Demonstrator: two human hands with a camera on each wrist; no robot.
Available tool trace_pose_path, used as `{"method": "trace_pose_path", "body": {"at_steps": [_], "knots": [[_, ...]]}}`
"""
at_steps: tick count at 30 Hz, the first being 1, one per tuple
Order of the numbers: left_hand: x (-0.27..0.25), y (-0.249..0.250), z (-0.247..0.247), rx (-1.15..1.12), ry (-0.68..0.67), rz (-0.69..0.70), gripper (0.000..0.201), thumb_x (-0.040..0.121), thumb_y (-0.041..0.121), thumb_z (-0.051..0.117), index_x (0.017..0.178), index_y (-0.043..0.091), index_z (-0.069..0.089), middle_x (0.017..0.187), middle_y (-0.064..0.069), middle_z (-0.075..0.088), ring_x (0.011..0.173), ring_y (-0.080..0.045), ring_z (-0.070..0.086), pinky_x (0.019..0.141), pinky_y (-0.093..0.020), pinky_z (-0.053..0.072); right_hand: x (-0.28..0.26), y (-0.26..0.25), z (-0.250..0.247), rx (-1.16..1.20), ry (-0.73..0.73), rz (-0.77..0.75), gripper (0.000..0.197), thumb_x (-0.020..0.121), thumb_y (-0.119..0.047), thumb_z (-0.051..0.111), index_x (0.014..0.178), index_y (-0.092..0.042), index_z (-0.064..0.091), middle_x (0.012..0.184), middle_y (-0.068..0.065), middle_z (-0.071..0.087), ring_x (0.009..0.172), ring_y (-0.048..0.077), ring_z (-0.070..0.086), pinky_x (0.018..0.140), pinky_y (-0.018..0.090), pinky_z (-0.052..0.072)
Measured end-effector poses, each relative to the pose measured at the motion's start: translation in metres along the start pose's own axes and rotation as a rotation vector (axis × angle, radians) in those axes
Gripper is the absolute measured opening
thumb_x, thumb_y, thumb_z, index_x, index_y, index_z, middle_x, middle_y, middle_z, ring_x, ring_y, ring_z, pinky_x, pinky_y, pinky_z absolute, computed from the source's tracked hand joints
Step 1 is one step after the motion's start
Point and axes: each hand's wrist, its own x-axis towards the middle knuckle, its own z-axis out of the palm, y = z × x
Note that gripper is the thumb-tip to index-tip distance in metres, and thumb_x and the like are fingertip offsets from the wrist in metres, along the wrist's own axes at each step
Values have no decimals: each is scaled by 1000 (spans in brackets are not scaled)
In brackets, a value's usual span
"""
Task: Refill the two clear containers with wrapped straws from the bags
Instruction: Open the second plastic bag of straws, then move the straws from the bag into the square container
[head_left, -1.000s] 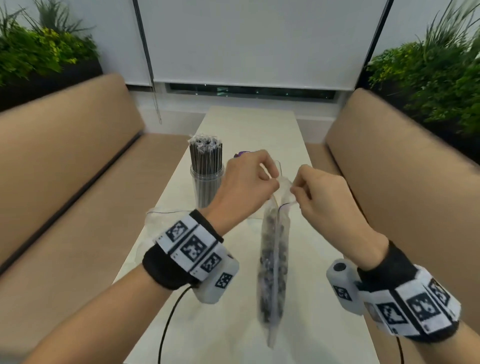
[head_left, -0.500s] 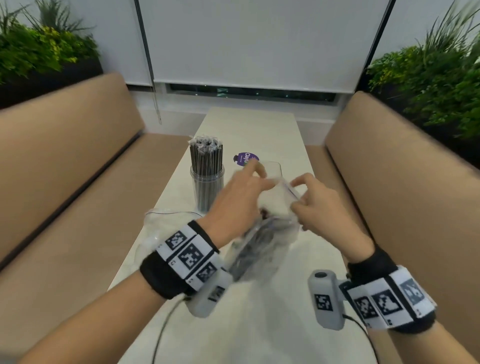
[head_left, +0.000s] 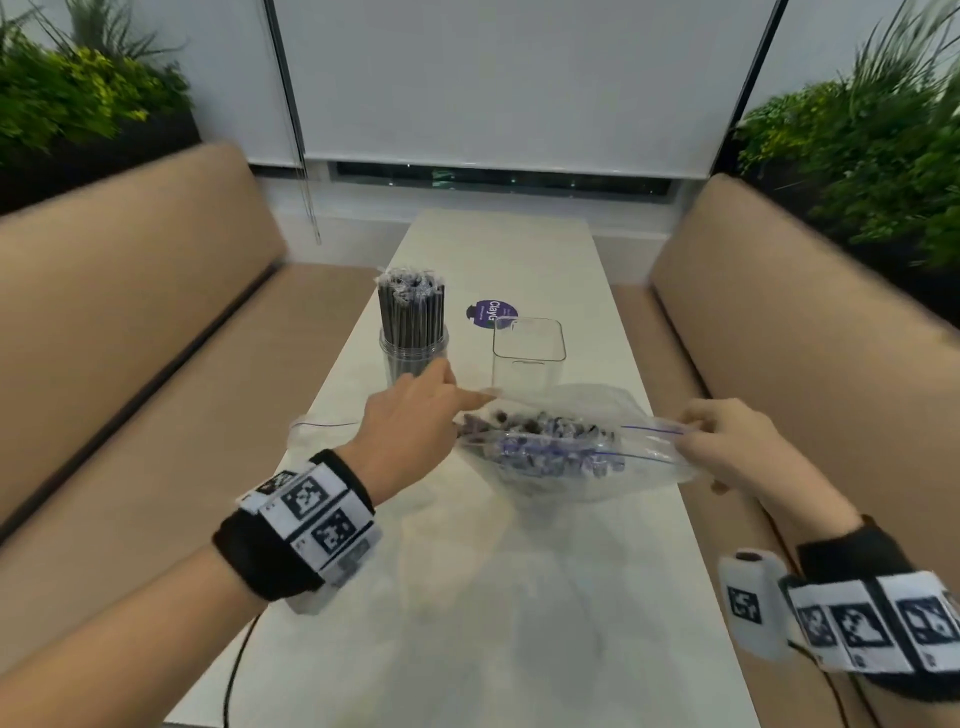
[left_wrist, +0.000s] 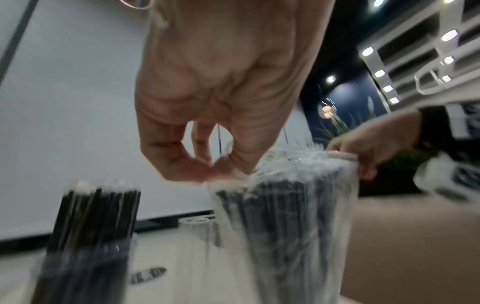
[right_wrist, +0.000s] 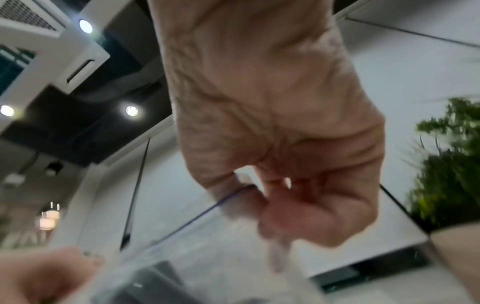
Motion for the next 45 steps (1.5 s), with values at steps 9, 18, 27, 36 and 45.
{"method": "trace_pose_path", "body": {"at_steps": [9, 18, 27, 36, 45], "knots": [[9, 39, -12, -1554, -400, -224, 86, 83, -20, 55, 152, 18, 20, 83, -4, 66, 62, -17, 62, 65, -32, 57, -18, 9, 15, 337, -221, -181, 34, 71, -11, 62, 103, -19, 71, 86, 16, 75, 79, 35, 72, 69, 39, 57], [-7, 45, -2, -827, -330, -113, 76, 93, 12, 49, 147, 52, 14, 96, 2, 61, 97, -29, 66, 76, -31, 57, -23, 46, 16, 389, -177, 69, 39, 85, 10, 46, 78, -11, 79, 69, 7, 59, 59, 15, 48, 44, 19, 46], [-14, 85, 37, -1764, -594, -156, 119, 82, -29, 48, 146, 53, -11, 75, -6, 67, 65, -16, 68, 63, -29, 60, -50, 47, 31, 736, -583, -212, 93, 70, -18, 78, 141, -55, 32, 141, -7, 57, 125, 27, 59, 101, 63, 44], [-34, 90, 50, -1377, -429, -142, 136, 72, -16, 73, 140, 60, -17, 156, -8, 13, 85, -19, 67, 63, -25, 57, -45, 70, 38, 775, -388, -114, 64, 87, 22, 42, 132, -21, 58, 87, 9, 68, 60, 23, 53, 46, 28, 44], [-44, 90, 72, -1301, -281, -198, 147, 67, -15, 79, 136, 58, -28, 148, -4, 35, 83, -21, 73, 61, -29, 59, -33, 62, 71, 912, -276, 65, 27, 101, -20, 47, 114, -11, 69, 111, 13, 73, 88, 16, 71, 74, 30, 57]]}}
